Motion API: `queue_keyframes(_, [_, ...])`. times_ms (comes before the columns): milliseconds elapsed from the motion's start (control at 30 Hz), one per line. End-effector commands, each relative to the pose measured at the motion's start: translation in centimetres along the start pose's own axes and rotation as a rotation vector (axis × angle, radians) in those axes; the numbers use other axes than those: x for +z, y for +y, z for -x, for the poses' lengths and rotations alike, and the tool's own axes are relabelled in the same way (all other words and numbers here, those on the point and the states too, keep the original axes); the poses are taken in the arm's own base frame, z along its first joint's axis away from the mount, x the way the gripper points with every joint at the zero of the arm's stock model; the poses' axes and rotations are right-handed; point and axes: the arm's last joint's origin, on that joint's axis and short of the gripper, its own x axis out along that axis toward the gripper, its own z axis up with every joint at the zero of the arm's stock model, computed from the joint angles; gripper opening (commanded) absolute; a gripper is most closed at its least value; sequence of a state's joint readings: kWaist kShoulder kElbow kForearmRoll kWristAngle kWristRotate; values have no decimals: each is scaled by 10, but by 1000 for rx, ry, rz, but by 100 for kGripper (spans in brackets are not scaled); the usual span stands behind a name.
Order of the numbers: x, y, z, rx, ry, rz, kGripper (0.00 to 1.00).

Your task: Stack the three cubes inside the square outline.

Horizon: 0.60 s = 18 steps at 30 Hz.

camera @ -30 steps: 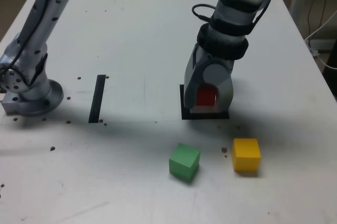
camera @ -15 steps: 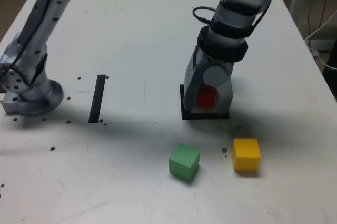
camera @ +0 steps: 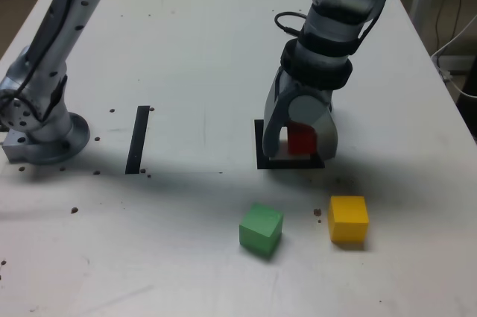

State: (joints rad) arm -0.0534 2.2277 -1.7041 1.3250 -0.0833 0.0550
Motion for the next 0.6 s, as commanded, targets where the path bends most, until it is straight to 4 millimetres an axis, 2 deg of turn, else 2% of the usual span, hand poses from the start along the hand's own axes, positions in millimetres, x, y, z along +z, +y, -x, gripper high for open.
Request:
queue_keyframes(0, [0, 1, -1, -2, 4, -1, 99])
queue_keyframes(333, [-2, 0, 1, -2, 3, -3, 99])
queue_keyframes(567, [-14, 0, 18, 53, -14, 12, 99])
